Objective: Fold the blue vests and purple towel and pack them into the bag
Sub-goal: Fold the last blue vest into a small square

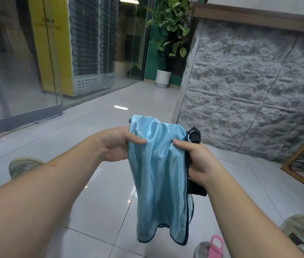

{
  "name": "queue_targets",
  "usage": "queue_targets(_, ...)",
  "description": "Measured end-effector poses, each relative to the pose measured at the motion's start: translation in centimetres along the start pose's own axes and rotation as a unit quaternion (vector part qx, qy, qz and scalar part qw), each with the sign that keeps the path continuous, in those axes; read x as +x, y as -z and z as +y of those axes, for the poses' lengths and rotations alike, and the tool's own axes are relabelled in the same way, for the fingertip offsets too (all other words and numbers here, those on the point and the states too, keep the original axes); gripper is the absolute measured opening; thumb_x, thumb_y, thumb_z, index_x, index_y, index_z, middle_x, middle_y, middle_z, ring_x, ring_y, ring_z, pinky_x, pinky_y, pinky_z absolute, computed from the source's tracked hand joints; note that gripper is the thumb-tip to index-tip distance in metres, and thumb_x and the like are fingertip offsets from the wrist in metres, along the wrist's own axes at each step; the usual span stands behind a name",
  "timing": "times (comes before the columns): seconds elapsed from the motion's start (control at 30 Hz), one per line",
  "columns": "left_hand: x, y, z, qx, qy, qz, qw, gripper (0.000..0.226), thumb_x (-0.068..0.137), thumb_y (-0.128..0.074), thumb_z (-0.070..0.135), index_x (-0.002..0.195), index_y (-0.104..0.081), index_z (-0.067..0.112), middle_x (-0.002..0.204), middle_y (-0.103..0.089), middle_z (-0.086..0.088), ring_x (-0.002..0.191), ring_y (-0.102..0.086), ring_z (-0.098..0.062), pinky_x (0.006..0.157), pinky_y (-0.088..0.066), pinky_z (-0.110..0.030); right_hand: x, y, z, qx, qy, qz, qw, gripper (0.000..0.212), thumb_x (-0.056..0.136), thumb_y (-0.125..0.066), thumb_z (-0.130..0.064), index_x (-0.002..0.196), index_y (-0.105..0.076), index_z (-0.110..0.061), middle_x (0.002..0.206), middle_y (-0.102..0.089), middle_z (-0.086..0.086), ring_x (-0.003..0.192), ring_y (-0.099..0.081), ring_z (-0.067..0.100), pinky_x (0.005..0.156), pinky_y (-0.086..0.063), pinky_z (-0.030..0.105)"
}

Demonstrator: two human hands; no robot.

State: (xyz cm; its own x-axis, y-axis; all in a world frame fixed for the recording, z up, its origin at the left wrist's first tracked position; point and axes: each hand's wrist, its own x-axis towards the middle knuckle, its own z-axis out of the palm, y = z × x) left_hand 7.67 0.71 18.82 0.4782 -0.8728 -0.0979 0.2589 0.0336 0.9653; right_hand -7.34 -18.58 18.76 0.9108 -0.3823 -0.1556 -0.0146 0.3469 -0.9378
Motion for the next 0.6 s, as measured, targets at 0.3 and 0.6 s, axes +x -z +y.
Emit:
queue_targets(0.3, 0.6, -0.3, 2.3, 0.128, 0.061, 0.208, 0.968, 0.056, 0.068, -0.092, 0.005, 0.116, -0.068, -0.011, 0.115, -0.074, -0.025, 0.11, -0.072, -0.04, 0.104, -0.054, -0.049, -0.4, 0.3, -2.3, -0.096, -0.012, 0.109, 0.989, 0.024, 0.08, -0.081, 0.006, 0.099, -0.071, 0.015, 0.092, -0.077, 0.027, 0.072, -0.076, 0.036, 0.064, -0.065, 0.045)
queue_targets(0.6, 0.0, 0.0, 2.3, 0.294, 0.041, 0.305, 0.905, 0.094, 0.028, -0.091, 0.063, 0.098, -0.07, 0.005, 0.097, -0.075, -0.013, 0.081, -0.069, -0.033, 0.079, -0.056, -0.039, -0.1, 0.4, -1.8, -0.137, 0.001, 0.115, 0.984, 0.074, 0.08, -0.079, 0.009, 0.146, -0.055, -0.014, 0.107, -0.074, 0.02, 0.086, -0.076, 0.036, 0.08, -0.064, 0.053)
